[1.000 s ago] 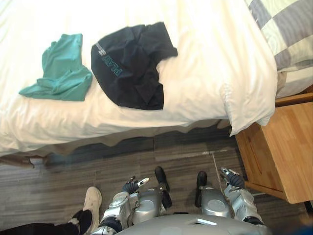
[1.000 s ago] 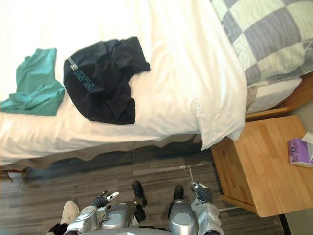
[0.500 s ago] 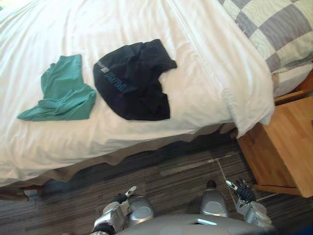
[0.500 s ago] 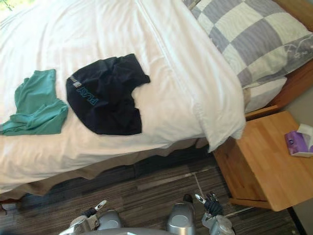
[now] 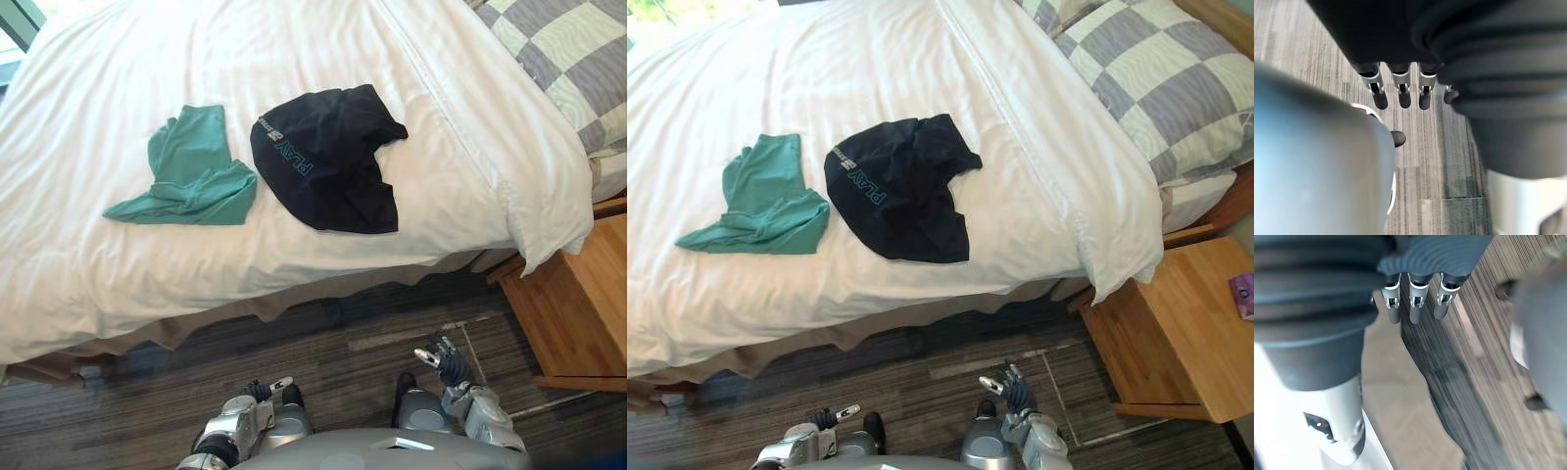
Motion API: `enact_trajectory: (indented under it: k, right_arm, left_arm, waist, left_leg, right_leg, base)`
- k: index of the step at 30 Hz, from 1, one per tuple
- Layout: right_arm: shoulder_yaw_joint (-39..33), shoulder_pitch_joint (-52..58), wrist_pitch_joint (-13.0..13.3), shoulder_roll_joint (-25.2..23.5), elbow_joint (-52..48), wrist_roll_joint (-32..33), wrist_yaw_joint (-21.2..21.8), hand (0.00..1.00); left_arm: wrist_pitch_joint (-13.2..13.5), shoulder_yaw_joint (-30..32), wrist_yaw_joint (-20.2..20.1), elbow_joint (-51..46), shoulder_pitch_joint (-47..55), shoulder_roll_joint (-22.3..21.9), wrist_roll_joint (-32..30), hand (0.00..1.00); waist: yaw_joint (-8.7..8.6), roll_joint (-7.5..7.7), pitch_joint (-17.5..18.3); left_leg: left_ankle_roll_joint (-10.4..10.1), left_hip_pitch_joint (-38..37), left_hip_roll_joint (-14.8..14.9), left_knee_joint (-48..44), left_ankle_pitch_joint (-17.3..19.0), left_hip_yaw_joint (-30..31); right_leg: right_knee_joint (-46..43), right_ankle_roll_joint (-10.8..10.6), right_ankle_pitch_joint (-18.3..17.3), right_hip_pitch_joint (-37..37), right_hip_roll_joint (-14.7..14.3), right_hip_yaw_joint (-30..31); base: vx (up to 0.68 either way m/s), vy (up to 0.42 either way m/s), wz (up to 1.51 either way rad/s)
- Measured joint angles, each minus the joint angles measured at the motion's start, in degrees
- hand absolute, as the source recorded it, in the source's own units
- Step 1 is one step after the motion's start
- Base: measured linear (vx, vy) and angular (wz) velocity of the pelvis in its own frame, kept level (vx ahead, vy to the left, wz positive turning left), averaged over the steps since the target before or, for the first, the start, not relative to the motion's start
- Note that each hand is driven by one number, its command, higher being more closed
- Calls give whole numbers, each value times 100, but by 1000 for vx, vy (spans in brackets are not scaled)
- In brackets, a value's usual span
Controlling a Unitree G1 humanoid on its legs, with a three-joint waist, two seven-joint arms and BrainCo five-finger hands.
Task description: Tidy the bed and pick cloth on bed and put in laundry
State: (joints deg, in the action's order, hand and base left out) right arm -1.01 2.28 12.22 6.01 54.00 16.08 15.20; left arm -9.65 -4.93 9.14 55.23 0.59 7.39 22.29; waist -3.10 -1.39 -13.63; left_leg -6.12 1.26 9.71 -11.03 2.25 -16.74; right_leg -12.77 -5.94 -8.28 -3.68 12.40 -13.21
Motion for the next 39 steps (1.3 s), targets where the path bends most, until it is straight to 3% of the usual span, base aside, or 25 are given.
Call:
enact_trajectory:
  k: [1,2,4,6,9,11,12,14,15,16,17,18,19,20,22,23,25,26,29,32,35,37,39]
  right_arm:
    - [171,-47,0,75,27,-70,-43,0]
    - [405,-165,0,225,123,-158,-175,0]
    - [381,-189,1,318,195,-126,-381,0]
    - [270,-189,-8,302,185,-44,-481,0]
    - [-13,-197,-15,347,82,-263,-579,0]
    - [-134,-176,-12,438,111,-542,-594,0]
    - [-142,-175,-12,479,222,-628,-585,0]
    - [-24,-201,-20,523,352,-634,-547,0]
    - [41,-223,-22,546,393,-658,-508,0]
    - [104,-244,-40,311,534,-752,-469,0]
    - [236,-214,-40,212,599,-806,-366,0]
    - [467,-236,-19,18,610,-852,-215,0]
    - [632,-230,57,-83,533,-858,-67,0]
    - [674,-234,76,-100,489,-857,-17,0]
    - [694,-289,63,-93,192,-839,34,0]
    - [683,-289,45,-66,57,-818,23,0]
    - [558,-226,-106,9,86,-563,-67,0]
    - [447,-109,-298,30,279,-334,-200,0]
    - [-10,-76,-504,93,512,6,-504,0]
    - [-931,123,-567,122,818,486,-985,0]
    - [-2208,489,-596,191,829,1284,-1538,0]
    - [-3304,718,-440,444,804,1581,-1685,0]
    - [-4110,800,-266,728,661,1632,-1696,0]
  left_arm:
    - [108,25,-1,-50,-83,18,103,0]
    - [290,56,13,-73,-139,9,117,0]
    - [385,49,-11,-68,-165,-27,25,0]
    - [463,100,0,104,-131,-41,-38,0]
    - [538,312,8,299,-138,-85,-102,0]
    - [602,429,23,354,-112,-48,-107,0]
    - [654,421,13,353,-91,-22,-104,0]
    - [658,387,8,368,-95,-26,-98,0]
    - [648,289,9,477,-122,-14,-99,0]
    - [640,293,-6,431,-134,153,-91,0]
    - [627,282,-7,435,-132,254,-150,0]
    - [585,344,-1,456,-109,407,-232,0]
    - [533,484,13,447,7,458,-245,0]
    - [534,511,24,436,77,461,-206,0]
    - [445,488,48,454,165,448,-141,0]
    - [379,455,79,455,153,425,-131,0]
    - [371,422,123,460,112,336,-38,0]
    - [393,508,211,473,192,225,100,0]
    - [442,927,358,527,432,164,678,0]
    - [572,1653,476,713,618,165,1342,0]
    - [867,2717,695,710,753,185,2106,0]
    - [1280,3934,824,694,783,284,2850,0]
    - [1512,4837,837,642,801,520,3312,0]
  waist:
    - [-31,41,-169]
    - [34,-16,-301]
    - [4,-120,-406]
    - [-33,-52,-416]
    - [-106,-45,-390]
    - [-102,-2,-389]
    - [-94,12,-383]
    - [-57,-8,-368]
    - [-56,-58,-299]
    - [62,252,-285]
    - [165,329,-207]
    - [340,374,-123]
    - [414,497,-45]
    - [427,510,-21]
    - [356,455,16]
    - [250,431,37]
    - [82,337,90]
    - [106,213,160]
    - [99,83,240]
    - [94,90,290]
    - [93,171,478]
    - [80,218,559]
    - [28,199,659]
  left_leg:
    - [-47,284,69,-722,43,14]
    - [-56,704,247,-1682,44,8]
    - [-52,779,379,-2084,40,-16]
    - [-47,640,302,-1919,131,-58]
    - [195,472,691,-1637,402,57]
    - [203,466,906,-1408,381,582]
    - [191,449,996,-1286,355,873]
    - [91,296,1039,-997,297,1022]
    - [-701,223,1015,-997,800,933]
    - [-721,258,796,-1254,1014,777]
    - [-674,278,770,-1317,1093,737]
    - [-574,248,827,-1326,1128,551]
    - [-453,73,792,-1110,1052,306]
    - [-390,-28,770,-961,995,192]
    - [-281,-255,606,-428,729,4]
    - [-208,-273,399,-61,503,13]
    - [-115,-332,164,481,135,157]
    - [-125,-502,81,879,-84,136]
    - [-147,-678,89,1146,-199,42]
    - [-177,-923,117,1334,-233,-74]
    - [-205,-951,103,1500,-274,-160]
    - [-203,-1040,72,1609,-284,-200]
    - [-209,-1045,61,1638,-276,-234]
  right_leg:
    - [-75,0,-18,31,71,-8]
    - [-178,16,-47,64,107,13]
    - [-238,-1,-63,232,185,11]
    - [-261,1,-28,218,335,17]
    - [-385,-101,32,11,460,218]
    - [-431,-275,51,-46,645,318]
    - [-468,-493,113,-50,786,369]
    - [-390,-800,262,-21,942,469]
    - [-183,-814,430,84,1029,505]
    - [144,-782,913,207,1269,472]
    - [317,-672,1279,229,1279,322]
    - [350,-503,1570,231,1260,-176]
    - [22,-275,1413,217,1210,-829]
    - [-71,-198,1300,222,1120,-1013]
    - [-106,-369,852,203,625,-873]
    - [47,-401,440,220,286,-555]
    - [425,-292,520,283,142,-80]
    - [699,-323,687,369,123,-76]
    - [925,-393,817,492,58,-50]
    - [1005,-391,825,626,-14,40]
    - [1155,-366,885,619,-35,62]
    - [1201,-375,900,648,-37,110]
    - [1262,-413,921,672,-33,103]
  base:
    - [-96,22,11]
    - [-88,18,-2]
    - [8,90,1]
    - [32,130,-12]
    - [31,142,-22]
    - [57,284,2]
    - [58,437,-2]
    - [34,537,-8]
    - [11,662,-8]
    - [-11,661,-14]
    - [-26,590,-32]
    - [-12,420,-45]
    - [18,367,-51]
    - [40,319,-58]
    - [-2,241,-33]
    - [-25,146,31]
    - [-18,102,50]
    - [-1,40,14]
    - [14,3,-12]
    - [-15,-14,-20]
    - [31,3,-7]
    - [45,14,-8]
    - [52,11,-2]
